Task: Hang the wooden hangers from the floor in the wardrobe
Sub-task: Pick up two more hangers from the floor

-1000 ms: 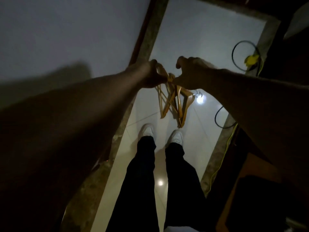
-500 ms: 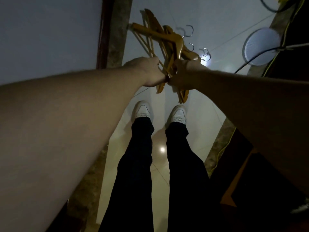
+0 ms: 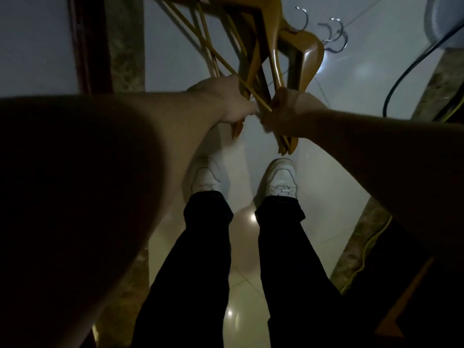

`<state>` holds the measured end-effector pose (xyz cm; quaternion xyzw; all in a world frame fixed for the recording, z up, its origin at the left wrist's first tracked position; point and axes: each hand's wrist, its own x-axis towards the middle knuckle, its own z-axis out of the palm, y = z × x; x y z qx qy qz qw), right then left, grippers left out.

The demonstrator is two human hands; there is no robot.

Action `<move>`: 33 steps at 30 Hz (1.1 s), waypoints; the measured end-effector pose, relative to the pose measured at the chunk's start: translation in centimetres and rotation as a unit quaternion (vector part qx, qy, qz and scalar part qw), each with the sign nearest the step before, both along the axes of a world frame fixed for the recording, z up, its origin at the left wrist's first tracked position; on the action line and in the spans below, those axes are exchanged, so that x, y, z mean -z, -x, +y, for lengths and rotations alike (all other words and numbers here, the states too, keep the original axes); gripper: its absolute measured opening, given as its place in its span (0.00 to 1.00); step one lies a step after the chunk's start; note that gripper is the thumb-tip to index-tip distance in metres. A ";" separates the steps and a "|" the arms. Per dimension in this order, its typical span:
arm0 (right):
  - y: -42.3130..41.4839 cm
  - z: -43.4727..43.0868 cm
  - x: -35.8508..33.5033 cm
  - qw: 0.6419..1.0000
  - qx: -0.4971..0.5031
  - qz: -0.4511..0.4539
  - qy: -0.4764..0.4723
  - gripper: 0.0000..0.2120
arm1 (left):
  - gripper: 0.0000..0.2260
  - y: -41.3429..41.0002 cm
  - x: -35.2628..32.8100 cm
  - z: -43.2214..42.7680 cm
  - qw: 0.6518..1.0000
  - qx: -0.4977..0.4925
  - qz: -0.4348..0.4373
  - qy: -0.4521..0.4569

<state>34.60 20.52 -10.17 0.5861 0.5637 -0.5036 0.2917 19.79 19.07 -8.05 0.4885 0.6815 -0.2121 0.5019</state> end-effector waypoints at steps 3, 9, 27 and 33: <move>-1.4 -0.3 3.8 1.000 0.017 -0.001 -0.004 0.22 | 0.31 -0.9 3.9 -0.3 1.000 -0.004 0.001 0.013; -3.9 -0.3 9.5 0.998 0.036 -0.010 -0.047 0.17 | 0.30 -2.2 9.3 -1.3 1.000 -0.015 0.002 0.025; -6.8 0.8 13.5 0.989 0.127 0.022 -0.067 0.19 | 0.18 -3.1 13.9 2.2 0.983 -0.129 0.068 -0.110; -8.1 0.4 15.2 0.972 0.217 -0.008 -0.089 0.18 | 0.25 -6.6 13.9 2.8 0.963 -0.234 -0.002 -0.136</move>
